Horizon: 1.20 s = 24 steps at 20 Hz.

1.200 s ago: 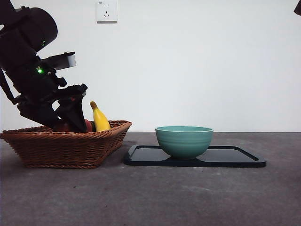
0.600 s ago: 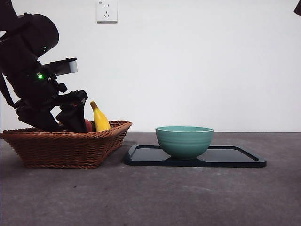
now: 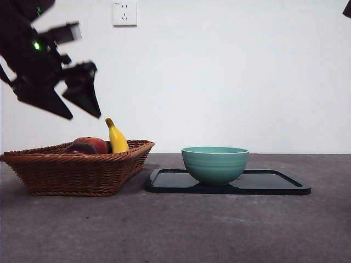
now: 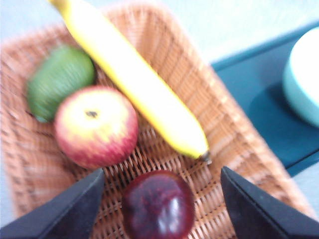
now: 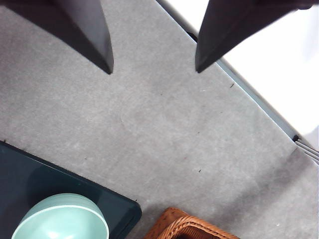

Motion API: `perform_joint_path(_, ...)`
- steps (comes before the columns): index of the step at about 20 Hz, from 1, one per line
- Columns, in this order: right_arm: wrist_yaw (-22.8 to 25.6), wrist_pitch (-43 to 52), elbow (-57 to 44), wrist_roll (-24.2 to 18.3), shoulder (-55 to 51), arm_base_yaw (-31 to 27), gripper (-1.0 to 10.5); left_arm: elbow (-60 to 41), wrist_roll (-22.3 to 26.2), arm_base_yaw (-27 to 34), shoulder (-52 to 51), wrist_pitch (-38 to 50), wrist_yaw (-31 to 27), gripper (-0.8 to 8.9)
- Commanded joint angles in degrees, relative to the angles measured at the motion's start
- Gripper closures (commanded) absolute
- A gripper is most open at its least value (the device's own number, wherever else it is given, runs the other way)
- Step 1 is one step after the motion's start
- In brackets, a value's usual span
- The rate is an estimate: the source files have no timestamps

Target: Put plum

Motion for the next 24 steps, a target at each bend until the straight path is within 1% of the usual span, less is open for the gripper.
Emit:
perform_joint_path(1,-0.11,0.76,0.39,0.35,0.22,0.33,6.8,0.83,-1.73,-0.83,-4.33,-1.75,0.52,4.39)
perform_joint_path(3,-0.13,1.44,0.39,0.44,0.24,0.33,6.8,0.83,-3.04,-1.25,-8.98,-4.63,1.16,4.39)
perform_joint_path(6,-0.11,1.99,0.39,0.59,0.24,0.33,6.8,0.83,-3.04,-2.19,-16.13,-9.6,3.19,4.39)
perform_joint_path(11,-0.11,3.21,0.39,0.63,0.24,0.33,6.8,0.83,-3.04,-2.8,-26.58,-19.39,12.98,4.4)
perform_joint_path(14,-0.11,3.37,0.39,0.83,0.24,0.33,6.8,0.83,-2.99,-2.8,-30.97,-27.87,16.76,4.4)
perform_joint_path(16,-0.13,3.37,0.39,1.33,0.24,0.33,6.8,0.83,-2.54,-2.8,-32.72,-33.73,19.28,4.4)
perform_joint_path(18,-0.11,3.37,0.39,1.49,0.24,0.33,6.8,0.81,-1.03,-2.8,-33.42,-38.42,23.28,4.42)
perform_joint_path(20,-0.11,3.34,0.39,1.53,0.24,0.33,6.8,0.81,0.55,-2.8,-33.42,-40.87,26.67,4.42)
perform_joint_path(24,-0.13,3.3,0.39,1.75,0.24,0.33,6.8,0.81,0.63,-2.8,-33.42,-40.96,26.97,4.42)
